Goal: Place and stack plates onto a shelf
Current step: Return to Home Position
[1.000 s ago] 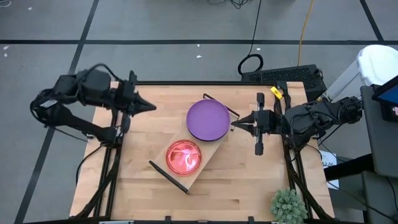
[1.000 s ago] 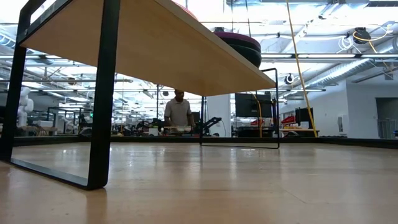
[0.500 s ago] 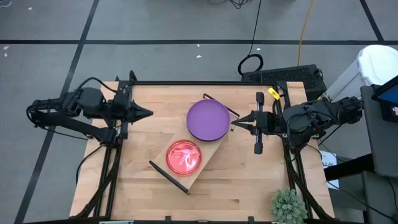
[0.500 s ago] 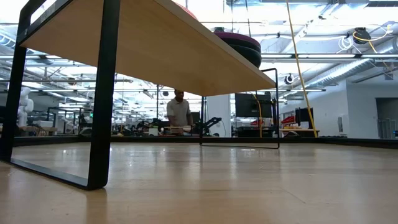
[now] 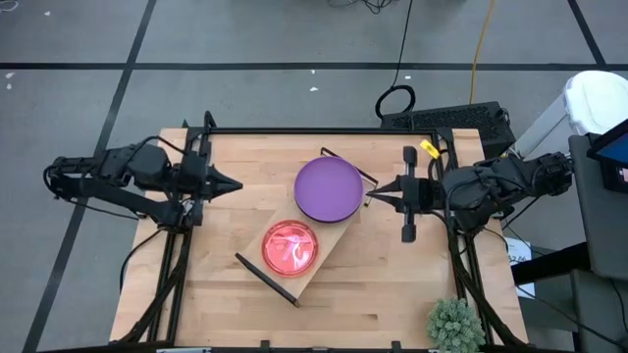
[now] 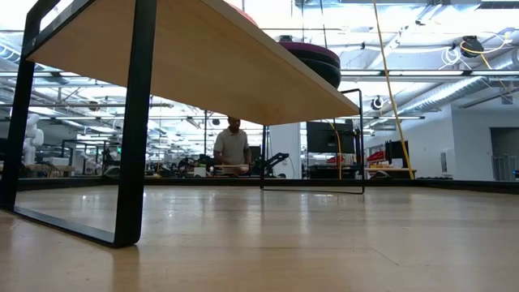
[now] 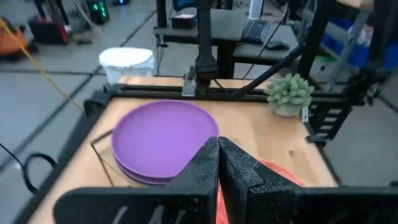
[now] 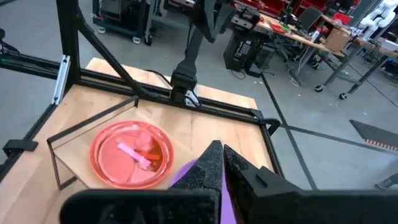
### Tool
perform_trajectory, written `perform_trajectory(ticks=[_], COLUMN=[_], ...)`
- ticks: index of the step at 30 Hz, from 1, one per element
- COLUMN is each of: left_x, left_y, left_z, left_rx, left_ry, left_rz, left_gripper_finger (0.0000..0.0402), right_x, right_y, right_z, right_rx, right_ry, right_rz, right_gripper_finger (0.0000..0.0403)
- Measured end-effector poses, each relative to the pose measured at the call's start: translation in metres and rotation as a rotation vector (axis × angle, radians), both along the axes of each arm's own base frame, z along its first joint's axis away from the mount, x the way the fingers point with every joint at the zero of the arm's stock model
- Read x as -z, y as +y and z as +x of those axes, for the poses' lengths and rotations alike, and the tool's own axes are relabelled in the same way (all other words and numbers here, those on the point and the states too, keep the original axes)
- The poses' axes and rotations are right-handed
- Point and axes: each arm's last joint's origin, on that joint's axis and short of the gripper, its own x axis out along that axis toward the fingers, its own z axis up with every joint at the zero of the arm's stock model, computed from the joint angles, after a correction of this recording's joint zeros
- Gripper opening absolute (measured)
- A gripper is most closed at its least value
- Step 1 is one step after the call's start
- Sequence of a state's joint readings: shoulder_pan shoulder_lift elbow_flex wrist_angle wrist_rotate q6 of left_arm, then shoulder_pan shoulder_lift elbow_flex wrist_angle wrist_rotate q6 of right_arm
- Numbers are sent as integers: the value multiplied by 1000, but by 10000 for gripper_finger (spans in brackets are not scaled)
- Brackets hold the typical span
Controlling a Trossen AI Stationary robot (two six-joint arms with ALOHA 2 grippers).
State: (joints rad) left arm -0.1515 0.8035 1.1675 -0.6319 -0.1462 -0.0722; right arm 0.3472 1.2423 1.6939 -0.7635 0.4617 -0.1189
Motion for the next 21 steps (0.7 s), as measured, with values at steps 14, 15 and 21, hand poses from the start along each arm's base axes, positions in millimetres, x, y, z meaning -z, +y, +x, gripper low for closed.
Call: perform_trajectory(ticks=[14, 15, 21], left_x=[46, 52, 87], left_y=[1, 1, 3], left_z=[-2, -4, -15], left_rx=[24, 23, 19], left_ry=[-217, -232, -259], left_rz=[41, 39, 31], left_gripper_finger=[12, 12, 6], right_x=[45, 51, 93], right_y=[-18, -18, -23], right_z=[5, 3, -17], right_rx=[-10, -11, -12], right_ry=[-110, -136, -242], right_rz=[46, 53, 80], right_gripper_finger=[0, 0, 0])
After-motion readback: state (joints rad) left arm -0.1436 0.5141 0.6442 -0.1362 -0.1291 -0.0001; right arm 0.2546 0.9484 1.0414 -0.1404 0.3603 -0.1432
